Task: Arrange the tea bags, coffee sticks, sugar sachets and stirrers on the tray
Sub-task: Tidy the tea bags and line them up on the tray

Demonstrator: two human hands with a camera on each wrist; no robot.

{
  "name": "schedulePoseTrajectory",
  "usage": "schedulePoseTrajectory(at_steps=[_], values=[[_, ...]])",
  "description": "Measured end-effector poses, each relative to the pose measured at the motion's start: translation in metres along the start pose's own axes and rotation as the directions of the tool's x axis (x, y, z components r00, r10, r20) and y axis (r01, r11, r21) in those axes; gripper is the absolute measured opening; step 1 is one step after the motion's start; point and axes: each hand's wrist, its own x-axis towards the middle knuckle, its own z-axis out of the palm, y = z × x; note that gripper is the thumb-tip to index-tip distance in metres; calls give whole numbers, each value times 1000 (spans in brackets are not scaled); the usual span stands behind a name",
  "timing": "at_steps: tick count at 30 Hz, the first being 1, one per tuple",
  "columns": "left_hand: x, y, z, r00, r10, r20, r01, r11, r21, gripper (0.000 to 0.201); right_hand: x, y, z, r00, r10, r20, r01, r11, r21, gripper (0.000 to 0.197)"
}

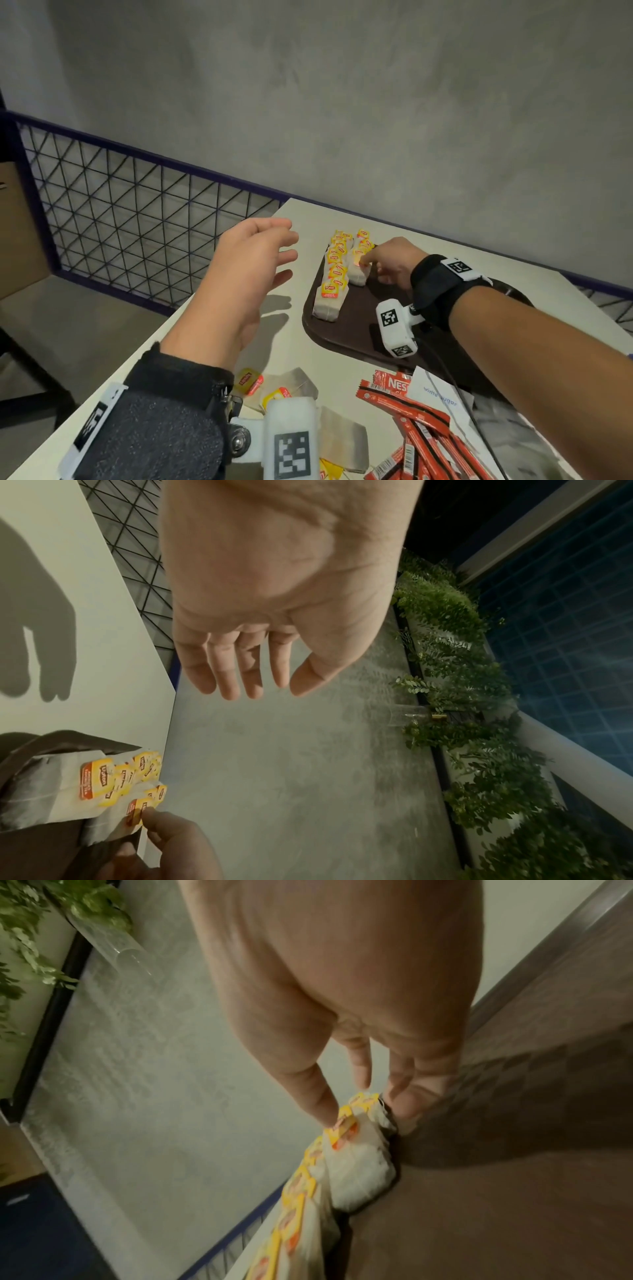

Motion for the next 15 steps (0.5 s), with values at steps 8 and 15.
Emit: schedulePoseTrajectory(at_steps=[8, 15], values=[[5, -4, -2, 1000, 11, 10, -11, 1000, -2, 17, -9, -4, -3, 985, 30, 169, -24, 999, -39, 28], [4, 0, -2, 1000, 28, 4, -28, 999, -17, 18, -25, -11, -9, 986, -75, 151, 88, 993, -80, 12]])
